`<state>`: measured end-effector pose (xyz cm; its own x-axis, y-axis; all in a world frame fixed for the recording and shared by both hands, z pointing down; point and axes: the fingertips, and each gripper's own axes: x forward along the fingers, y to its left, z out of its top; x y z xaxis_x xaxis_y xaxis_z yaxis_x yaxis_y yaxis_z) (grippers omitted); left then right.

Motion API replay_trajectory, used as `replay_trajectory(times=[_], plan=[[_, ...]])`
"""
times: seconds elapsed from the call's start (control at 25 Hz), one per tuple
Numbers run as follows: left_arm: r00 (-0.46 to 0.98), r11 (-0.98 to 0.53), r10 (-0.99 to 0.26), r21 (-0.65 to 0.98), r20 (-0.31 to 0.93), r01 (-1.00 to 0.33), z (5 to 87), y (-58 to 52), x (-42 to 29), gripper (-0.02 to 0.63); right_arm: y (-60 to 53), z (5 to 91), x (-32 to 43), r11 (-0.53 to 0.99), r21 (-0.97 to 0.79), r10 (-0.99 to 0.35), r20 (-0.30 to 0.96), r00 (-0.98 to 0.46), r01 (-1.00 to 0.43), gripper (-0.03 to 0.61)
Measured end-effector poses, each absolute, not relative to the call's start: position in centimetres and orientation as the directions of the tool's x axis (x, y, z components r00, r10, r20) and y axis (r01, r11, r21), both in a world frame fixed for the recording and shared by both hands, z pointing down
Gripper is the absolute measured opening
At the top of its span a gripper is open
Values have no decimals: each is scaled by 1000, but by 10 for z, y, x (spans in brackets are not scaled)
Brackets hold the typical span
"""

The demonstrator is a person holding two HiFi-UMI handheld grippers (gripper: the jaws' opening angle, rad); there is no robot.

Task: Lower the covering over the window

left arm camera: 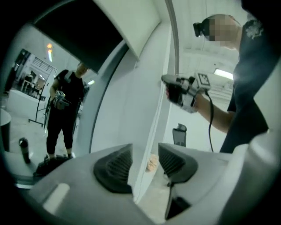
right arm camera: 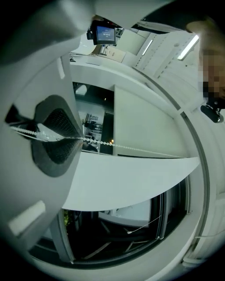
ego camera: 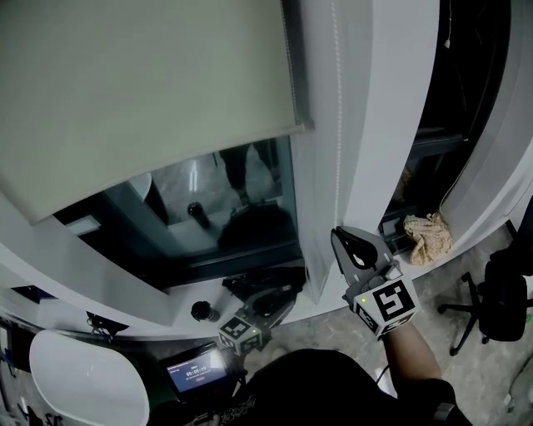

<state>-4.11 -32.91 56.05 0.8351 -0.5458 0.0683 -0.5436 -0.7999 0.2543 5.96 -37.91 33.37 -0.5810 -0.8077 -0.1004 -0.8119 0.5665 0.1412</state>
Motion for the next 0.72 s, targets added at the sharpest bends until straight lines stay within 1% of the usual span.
replay_trajectory(times=[0.08,0.16,0.28,0.4,0.52,0.64,0.72], plan=[[821,-802,-571,207,4,-560,519,-334,-49,172,-384,364,61,581,79,-810,-40,-585,-810,15],[821,-817,-567,174,-65,-550,477,-339,-47,158,-386,404,58,594,49,-804,32,-594,-803,15],[829,-839,-541,155,-142,-521,427,-344,-38,147,-383,475,47,610,44,-785,168,-596,-791,15],[853,-877,-480,138,-208,-460,383,-344,-18,143,-369,545,37,631,-25,-737,294,-609,-775,15],[871,-908,-420,115,-254,-404,348,-350,4,143,-359,587,25,640,-86,-694,360,-623,-763,15],[877,-921,-384,58,-288,-384,313,-362,23,143,-352,617,15,660,-112,-648,415,-638,-743,15],[880,-925,-368,24,-300,-379,294,-367,33,143,-343,642,11,677,-124,-602,474,-643,-725,15]])
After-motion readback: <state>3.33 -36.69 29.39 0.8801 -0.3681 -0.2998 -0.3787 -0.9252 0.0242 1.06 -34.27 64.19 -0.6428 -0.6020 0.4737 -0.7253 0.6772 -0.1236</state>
